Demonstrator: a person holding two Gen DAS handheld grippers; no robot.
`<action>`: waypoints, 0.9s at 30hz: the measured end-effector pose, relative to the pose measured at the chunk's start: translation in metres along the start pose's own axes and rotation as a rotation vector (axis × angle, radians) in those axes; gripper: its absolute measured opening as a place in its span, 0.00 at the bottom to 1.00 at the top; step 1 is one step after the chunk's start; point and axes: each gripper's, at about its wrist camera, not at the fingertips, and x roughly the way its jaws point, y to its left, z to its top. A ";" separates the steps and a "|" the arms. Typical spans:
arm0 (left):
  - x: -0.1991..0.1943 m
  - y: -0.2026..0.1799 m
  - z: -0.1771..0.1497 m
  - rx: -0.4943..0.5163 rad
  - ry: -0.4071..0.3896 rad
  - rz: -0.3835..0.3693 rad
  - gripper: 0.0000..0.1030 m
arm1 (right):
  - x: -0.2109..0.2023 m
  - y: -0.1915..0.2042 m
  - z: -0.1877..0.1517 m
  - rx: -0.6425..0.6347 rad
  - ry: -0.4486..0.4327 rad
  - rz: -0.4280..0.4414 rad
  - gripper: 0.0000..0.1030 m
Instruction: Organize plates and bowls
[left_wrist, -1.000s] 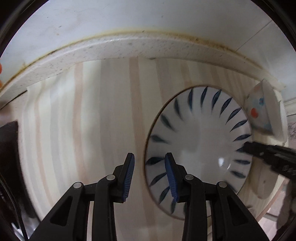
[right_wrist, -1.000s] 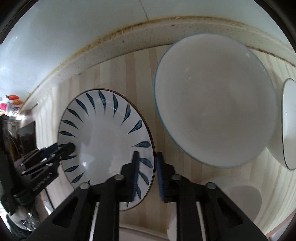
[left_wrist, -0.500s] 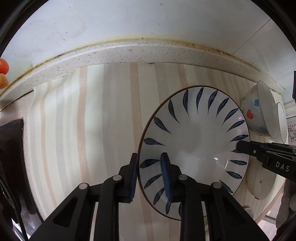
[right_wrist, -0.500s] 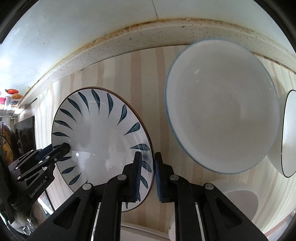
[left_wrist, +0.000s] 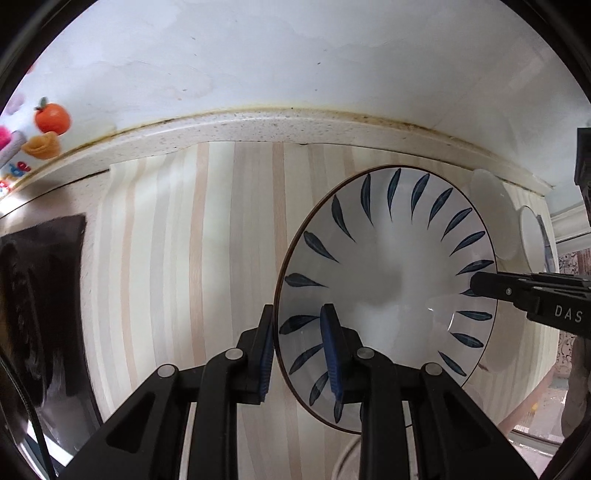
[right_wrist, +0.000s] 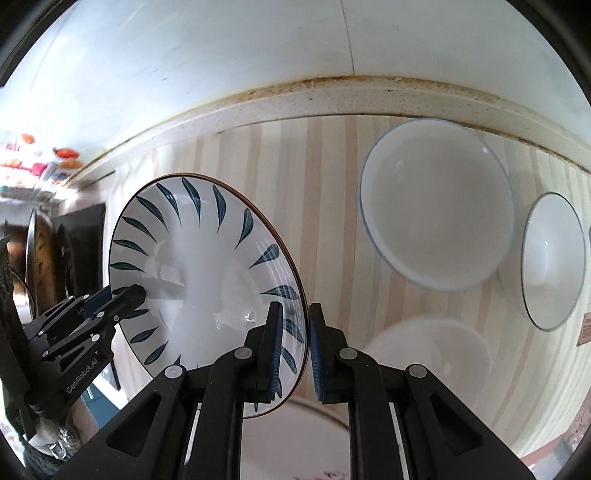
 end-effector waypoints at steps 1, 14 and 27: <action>-0.004 0.002 -0.009 -0.002 -0.006 -0.004 0.21 | -0.002 0.001 -0.007 -0.007 0.002 -0.004 0.15; -0.034 -0.032 -0.096 0.019 -0.018 -0.034 0.21 | 0.000 -0.016 -0.107 -0.041 0.078 -0.013 0.15; -0.002 -0.051 -0.149 0.036 0.074 -0.044 0.21 | 0.036 -0.041 -0.171 -0.018 0.150 -0.013 0.15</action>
